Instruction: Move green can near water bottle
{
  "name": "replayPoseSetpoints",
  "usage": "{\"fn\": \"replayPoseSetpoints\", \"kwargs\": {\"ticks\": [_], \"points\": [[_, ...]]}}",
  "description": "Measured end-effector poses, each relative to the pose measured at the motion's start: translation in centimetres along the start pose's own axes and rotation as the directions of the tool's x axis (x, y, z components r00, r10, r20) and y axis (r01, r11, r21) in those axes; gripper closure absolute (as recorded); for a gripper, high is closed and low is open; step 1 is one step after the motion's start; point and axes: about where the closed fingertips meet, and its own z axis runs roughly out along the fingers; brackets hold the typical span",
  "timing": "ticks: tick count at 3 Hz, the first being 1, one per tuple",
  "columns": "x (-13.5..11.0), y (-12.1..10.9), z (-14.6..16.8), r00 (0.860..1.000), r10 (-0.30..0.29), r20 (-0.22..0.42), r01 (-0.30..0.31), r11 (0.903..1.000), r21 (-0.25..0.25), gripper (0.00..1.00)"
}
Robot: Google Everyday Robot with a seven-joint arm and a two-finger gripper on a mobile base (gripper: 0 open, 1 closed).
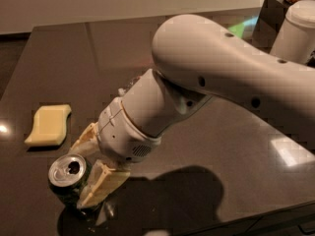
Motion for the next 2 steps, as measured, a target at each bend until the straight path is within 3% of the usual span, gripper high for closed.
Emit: {"fn": "replayPoseSetpoints", "kwargs": {"ticks": [1,2], "points": [[0.1,-0.3,-0.4,1.000,0.018,0.001,-0.018,0.9998,0.001,0.61],[1.2,-2.1,-2.8,0.998,0.063,-0.006,-0.063,0.9966,0.053,0.92]]}}
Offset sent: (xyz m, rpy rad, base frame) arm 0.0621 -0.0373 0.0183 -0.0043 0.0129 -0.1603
